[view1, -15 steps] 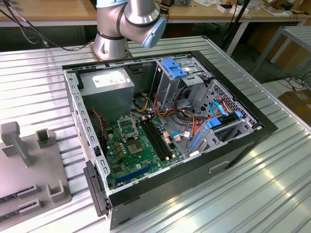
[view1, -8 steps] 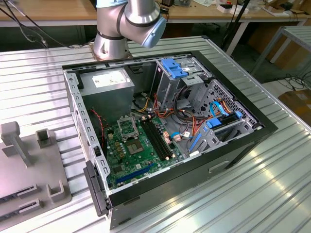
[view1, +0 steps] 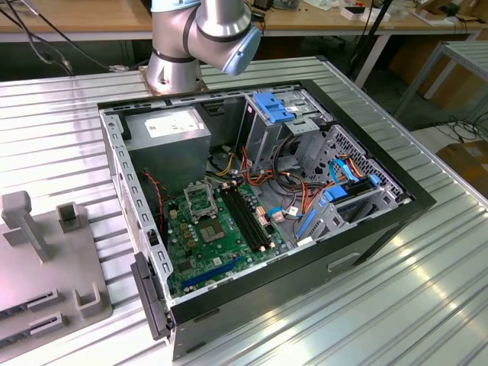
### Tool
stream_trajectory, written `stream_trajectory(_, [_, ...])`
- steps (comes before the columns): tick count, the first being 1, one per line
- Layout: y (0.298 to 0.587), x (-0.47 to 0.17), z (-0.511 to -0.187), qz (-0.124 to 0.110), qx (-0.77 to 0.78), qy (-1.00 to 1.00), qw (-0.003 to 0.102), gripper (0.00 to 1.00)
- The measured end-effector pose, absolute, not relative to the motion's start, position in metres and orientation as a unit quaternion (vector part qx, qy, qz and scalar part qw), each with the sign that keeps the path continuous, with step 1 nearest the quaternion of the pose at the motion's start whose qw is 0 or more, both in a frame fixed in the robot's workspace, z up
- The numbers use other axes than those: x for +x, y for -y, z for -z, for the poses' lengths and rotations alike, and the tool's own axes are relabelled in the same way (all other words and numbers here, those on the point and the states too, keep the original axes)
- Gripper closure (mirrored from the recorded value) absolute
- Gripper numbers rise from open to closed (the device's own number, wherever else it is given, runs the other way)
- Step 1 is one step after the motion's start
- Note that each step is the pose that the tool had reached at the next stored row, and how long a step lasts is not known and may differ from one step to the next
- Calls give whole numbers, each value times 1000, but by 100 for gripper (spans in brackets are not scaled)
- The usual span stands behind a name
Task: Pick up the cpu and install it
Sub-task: 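Pick up the cpu and move it towards the insertion slot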
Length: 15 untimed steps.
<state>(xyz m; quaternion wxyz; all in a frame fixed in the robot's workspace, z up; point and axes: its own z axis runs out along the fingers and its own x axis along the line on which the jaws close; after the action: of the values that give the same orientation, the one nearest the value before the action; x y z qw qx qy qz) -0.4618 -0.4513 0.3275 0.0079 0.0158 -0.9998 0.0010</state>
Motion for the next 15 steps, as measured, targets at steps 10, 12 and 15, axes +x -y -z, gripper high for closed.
stream_trajectory(10, [451, -462, -350, -1, 16, 1000, 9, 53])
stream_trajectory(12, [451, -462, -354, -1, 16, 1000, 9, 53])
stream_trajectory(15, [451, -462, -361, -1, 16, 1000, 9, 53])
